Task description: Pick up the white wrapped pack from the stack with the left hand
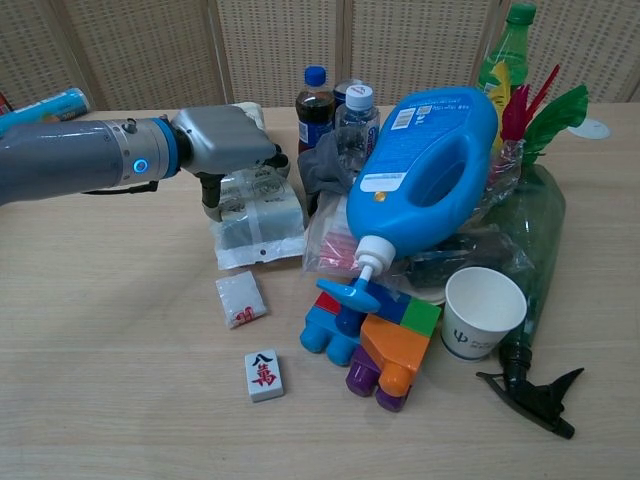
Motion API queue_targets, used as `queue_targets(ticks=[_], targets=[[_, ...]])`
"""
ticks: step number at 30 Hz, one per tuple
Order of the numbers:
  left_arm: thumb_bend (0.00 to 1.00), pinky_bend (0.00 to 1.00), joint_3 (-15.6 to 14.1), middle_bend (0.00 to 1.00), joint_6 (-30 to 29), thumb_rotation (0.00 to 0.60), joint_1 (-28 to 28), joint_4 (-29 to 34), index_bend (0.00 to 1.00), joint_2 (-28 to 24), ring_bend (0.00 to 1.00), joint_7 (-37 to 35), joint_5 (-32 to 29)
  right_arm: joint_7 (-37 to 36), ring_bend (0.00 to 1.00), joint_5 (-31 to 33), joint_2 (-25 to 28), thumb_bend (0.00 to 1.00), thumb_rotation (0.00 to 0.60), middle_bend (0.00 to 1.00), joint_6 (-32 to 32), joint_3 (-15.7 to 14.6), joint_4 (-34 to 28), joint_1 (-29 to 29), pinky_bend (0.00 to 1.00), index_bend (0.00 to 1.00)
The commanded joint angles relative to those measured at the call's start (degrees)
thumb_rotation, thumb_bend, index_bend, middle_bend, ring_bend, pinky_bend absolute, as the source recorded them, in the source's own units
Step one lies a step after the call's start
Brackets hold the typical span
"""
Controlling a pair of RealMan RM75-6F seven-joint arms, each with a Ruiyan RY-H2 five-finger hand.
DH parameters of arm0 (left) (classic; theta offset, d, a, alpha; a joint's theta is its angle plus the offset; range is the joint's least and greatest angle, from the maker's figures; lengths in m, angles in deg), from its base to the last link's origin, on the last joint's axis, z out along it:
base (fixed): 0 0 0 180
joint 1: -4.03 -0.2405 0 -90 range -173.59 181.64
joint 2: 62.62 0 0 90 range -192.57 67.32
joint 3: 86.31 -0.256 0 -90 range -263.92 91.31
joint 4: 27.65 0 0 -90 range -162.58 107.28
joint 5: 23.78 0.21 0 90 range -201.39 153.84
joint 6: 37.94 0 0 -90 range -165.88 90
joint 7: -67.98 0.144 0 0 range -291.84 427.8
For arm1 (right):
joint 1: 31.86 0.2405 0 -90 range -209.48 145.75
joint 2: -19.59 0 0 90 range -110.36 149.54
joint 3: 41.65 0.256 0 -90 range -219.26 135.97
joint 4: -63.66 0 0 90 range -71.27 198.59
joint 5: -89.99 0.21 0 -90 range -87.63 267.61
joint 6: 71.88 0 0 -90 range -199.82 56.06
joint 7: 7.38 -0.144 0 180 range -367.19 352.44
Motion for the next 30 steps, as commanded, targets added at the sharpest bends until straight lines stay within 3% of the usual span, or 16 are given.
queue_targets(ticks=[1, 6, 15, 25, 30], targets=[[0.0, 0.73, 0.8, 0.94, -1.7, 0.6, -0.1, 2.0, 0.93, -1.7, 0.7, 0.4, -0.3, 0.0, 0.0, -0.2, 0.0, 0.0, 0.371, 0.0, 0.0, -0.1, -0.1, 0.0, 0.0, 0.0], [0.0, 0.73, 2.5, 0.94, -4.0, 0.6, 0.5, 8.1, 0.93, -7.6, 0.7, 1.9, -0.2, 0.1, 0.0, -0.7, 0.1, 0.0, 0.373, 0.0, 0.0, -0.4, -0.4, 0.0, 0.0, 0.0], [0.0, 0.73, 7.2, 0.94, -7.3, 0.6, 1.0, 24.9, 0.93, -23.4, 0.7, 6.2, -3.2, 0.2, 0.0, -2.5, 0.5, 0.0, 0.373, 0.0, 0.6, -1.1, -1.4, -0.2, 0.0, 0.0], [0.0, 0.73, 15.4, 0.94, -9.0, 0.6, 4.2, 39.9, 0.93, -41.5, 0.7, 12.8, -12.7, -1.1, 0.0, -5.6, 1.9, 0.0, 0.37, 0.0, 2.5, -2.2, -3.4, -1.2, 0.0, 0.0], [0.0, 0.73, 16.9, 0.93, -9.6, 0.6, 5.3, 43.8, 0.93, -46.6, 0.7, 14.0, -16.1, -1.1, 0.0, -6.8, 2.3, 0.0, 0.375, 0.0, 2.8, -2.7, -3.7, -1.4, 0.0, 0.0]])
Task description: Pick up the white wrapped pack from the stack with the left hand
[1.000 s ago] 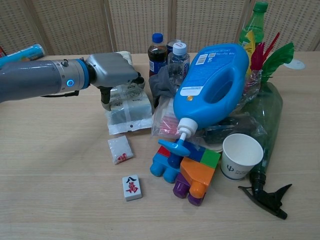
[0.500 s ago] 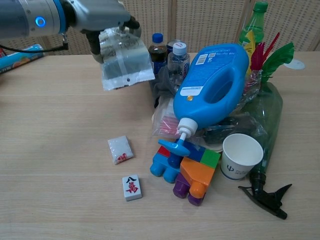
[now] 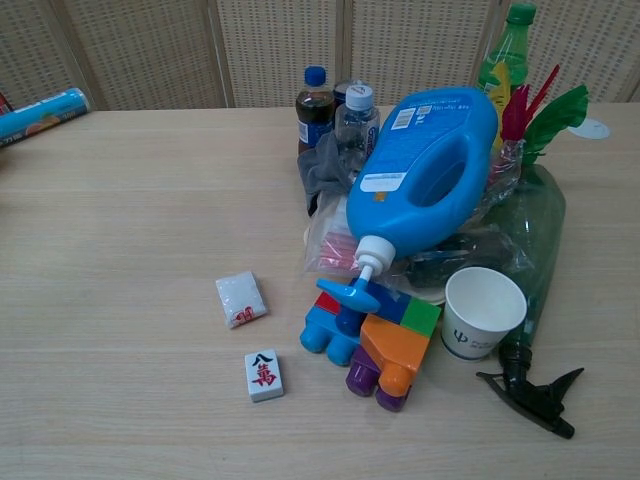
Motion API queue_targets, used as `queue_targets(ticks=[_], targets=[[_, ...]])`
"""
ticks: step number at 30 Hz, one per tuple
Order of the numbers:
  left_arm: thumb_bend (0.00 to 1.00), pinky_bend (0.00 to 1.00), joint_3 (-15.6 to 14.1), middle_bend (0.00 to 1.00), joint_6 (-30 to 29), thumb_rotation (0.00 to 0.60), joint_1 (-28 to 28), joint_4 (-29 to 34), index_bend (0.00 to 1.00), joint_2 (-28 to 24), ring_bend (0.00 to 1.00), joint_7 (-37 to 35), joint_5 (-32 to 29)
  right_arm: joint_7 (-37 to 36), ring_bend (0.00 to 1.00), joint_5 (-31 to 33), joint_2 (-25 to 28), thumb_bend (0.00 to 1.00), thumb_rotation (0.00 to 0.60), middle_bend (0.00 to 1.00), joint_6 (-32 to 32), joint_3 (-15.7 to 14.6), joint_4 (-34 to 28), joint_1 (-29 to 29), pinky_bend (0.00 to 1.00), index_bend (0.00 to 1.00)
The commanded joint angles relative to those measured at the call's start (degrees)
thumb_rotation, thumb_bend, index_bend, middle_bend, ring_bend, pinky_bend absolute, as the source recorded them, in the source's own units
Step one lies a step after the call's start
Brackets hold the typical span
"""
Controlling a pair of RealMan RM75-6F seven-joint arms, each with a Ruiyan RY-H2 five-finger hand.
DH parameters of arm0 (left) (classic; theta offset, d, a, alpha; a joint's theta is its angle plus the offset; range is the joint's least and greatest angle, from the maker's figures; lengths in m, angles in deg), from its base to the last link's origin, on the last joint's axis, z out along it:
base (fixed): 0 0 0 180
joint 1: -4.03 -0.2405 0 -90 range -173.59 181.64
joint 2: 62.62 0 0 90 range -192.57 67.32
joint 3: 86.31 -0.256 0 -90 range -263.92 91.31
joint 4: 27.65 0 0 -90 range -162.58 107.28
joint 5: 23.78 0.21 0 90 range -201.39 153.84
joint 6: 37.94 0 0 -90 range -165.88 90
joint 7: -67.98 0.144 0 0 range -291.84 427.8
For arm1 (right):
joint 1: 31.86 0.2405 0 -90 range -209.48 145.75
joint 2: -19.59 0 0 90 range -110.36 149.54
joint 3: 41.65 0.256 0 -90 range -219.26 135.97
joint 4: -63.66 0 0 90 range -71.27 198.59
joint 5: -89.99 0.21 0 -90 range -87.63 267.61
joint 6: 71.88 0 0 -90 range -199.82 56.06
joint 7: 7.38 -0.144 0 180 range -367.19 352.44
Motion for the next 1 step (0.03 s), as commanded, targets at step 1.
queue_targets(ticks=[1], targets=[[0.0, 0.73, 1.4, 0.93, -0.7, 0.6, 1.1, 2.9, 0.93, -3.3, 0.7, 1.0, -2.6, 0.2, 0.0, -0.4, 0.1, 0.0, 0.376, 0.0, 0.1, -0.2, -0.1, -0.1, 0.0, 0.0]])
